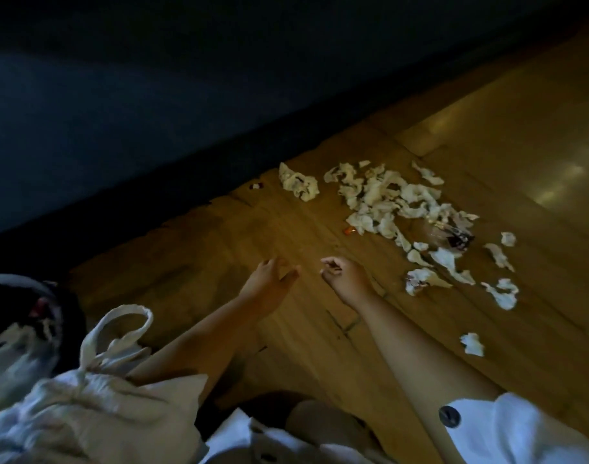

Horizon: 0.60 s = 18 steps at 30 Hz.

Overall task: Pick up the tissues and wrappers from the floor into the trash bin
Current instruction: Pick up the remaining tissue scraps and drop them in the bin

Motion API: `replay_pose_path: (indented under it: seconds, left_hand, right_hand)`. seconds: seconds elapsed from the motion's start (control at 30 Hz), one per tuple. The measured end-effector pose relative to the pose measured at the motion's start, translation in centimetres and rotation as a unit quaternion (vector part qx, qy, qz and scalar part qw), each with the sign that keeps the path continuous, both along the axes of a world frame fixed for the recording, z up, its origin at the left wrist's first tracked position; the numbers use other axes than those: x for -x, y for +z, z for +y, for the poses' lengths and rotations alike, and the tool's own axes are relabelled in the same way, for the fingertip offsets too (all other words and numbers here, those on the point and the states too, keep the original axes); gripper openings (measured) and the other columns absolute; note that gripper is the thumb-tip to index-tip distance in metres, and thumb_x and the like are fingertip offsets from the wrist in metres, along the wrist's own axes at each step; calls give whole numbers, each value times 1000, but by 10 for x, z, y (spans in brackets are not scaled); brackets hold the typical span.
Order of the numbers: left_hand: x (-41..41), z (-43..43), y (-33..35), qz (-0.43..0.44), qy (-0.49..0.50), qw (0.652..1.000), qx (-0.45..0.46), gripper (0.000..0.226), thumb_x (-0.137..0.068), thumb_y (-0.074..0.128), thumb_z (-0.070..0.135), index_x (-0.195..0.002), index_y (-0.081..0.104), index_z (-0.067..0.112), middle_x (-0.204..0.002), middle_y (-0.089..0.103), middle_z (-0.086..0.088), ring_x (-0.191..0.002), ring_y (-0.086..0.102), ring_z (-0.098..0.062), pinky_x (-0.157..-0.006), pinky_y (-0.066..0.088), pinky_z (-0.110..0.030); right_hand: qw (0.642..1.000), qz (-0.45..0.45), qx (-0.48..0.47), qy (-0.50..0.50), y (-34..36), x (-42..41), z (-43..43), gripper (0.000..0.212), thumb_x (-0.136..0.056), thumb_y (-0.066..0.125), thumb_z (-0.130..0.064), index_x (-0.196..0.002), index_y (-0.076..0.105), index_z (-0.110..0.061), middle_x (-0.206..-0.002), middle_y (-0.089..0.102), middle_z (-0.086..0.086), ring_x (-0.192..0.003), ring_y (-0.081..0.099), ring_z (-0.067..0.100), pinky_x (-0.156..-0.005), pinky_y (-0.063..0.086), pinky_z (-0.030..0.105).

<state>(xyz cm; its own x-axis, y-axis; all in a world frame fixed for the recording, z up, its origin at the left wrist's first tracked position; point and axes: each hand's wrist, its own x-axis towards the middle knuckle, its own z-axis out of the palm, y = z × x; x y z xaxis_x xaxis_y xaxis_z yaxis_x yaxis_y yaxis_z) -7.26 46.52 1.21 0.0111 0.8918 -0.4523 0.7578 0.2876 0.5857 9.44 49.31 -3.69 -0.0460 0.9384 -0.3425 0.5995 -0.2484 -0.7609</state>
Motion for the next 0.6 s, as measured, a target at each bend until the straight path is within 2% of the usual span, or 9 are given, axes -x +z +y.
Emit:
replay_pose_path:
  seconds: [0.1, 0.2, 0.3, 0.37, 0.43, 0.53, 0.6]
  left_hand:
    - [-58, -27, -8, -10, -3, 1000, 7, 45, -97, 39, 42, -127, 51, 10, -131, 53, -12, -119, 51, -29, -101, 43, -39]
    - [-109, -63, -14, -43, 16, 999, 20, 44, -96, 43, 37, -130, 50, 9, -132, 54, -13, -121, 51, -29, -100, 40, -35]
    - [-146, -93, -6, -65, 8, 998, 19, 50, -96, 43, 37, -137, 43, 9, -141, 48, -11, -129, 45, -28, -106, 35, -33]
    - [-166, -101, 7, -58, 3, 998, 18, 53, -97, 40, 39, -141, 37, 10, -144, 42, -10, -133, 40, -29, -107, 33, -35]
    - [-185, -99, 16, -57, -4, 998, 6, 54, -98, 38, 41, -142, 36, 9, -145, 40, -13, -133, 39, -31, -108, 33, -38]
    - [-212, -84, 18, -38, -23, 999, -3, 53, -98, 33, 45, -137, 40, 10, -138, 46, -13, -126, 45, -33, -101, 37, -38]
    - [-228, -66, 8, -25, -38, 999, 2, 51, -98, 31, 47, -133, 44, 12, -131, 50, -15, -118, 50, -32, -94, 40, -37]
  right_hand:
    - [1000, -8, 1, 1, -10, -66, -28, 32, -91, 58, -19, -121, 58, -10, -128, 58, 9, -118, 54, 24, -98, 43, 34]
    - [1000, -11, 1, -15, -18, -132, -63, 32, -90, 58, -18, -121, 58, -8, -127, 58, 11, -118, 54, 25, -96, 43, 34]
    - [998, 21, 0, -57, -22, -180, -99, 31, -90, 58, -14, -119, 57, -3, -127, 57, 15, -120, 53, 28, -89, 41, 28]
    - [997, 16, -23, -74, -20, -202, -117, 35, -87, 60, -22, -117, 59, -4, -123, 59, 15, -116, 55, 29, -85, 38, 27]
    - [997, -6, -45, -68, -18, -221, -126, 40, -85, 56, -30, -114, 62, -2, -118, 62, 17, -109, 57, 31, -84, 42, 31]
    - [996, -32, -63, -63, -23, -243, -123, 30, -90, 57, -19, -108, 63, 4, -113, 63, 22, -105, 58, 35, -91, 46, 44]
    - [994, -45, -53, -86, -39, -260, -117, 28, -89, 58, -14, -113, 60, 2, -116, 61, 22, -108, 56, 35, -96, 43, 43]
